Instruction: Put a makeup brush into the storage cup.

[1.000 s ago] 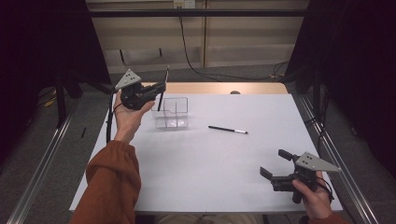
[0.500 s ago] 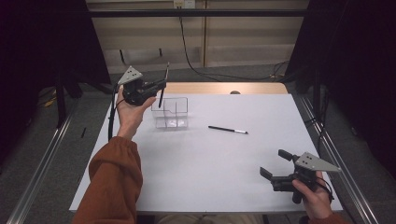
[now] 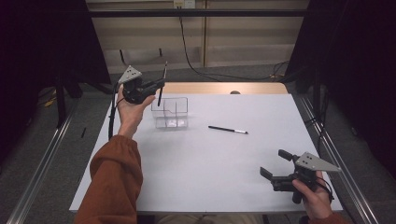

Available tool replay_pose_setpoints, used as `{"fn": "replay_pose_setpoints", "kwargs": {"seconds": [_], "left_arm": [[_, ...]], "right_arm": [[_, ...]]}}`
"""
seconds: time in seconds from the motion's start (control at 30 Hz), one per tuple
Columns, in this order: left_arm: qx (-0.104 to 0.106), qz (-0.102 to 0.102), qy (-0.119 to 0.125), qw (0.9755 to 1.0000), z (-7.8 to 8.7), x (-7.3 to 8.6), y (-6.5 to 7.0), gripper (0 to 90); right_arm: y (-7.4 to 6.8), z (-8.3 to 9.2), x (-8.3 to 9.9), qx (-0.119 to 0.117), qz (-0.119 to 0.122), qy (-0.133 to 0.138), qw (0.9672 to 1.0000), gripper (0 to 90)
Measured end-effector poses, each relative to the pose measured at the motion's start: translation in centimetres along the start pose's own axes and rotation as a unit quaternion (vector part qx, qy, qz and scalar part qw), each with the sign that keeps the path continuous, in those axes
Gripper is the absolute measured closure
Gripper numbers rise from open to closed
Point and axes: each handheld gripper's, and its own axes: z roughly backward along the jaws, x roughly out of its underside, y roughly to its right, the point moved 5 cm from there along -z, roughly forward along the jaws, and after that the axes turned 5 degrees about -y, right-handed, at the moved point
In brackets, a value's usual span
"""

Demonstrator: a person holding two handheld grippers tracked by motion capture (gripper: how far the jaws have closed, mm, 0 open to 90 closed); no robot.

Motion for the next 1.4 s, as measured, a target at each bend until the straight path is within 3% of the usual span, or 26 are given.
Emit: {"fn": "replay_pose_setpoints", "kwargs": {"seconds": [0.8,1.4], "left_arm": [[-0.003,0.001,-0.014,0.9999,-0.9,1.4,-0.4,84.0],[-0.006,0.009,-0.027,0.9996,-1.2,3.4,-0.7,84.1]], "right_arm": [[0.0,0.0,0.0,0.000,0.001,-0.001,1.0000,0.0],[0.0,0.0,0.0,0.000,0.001,-0.001,1.0000,0.0]]}}
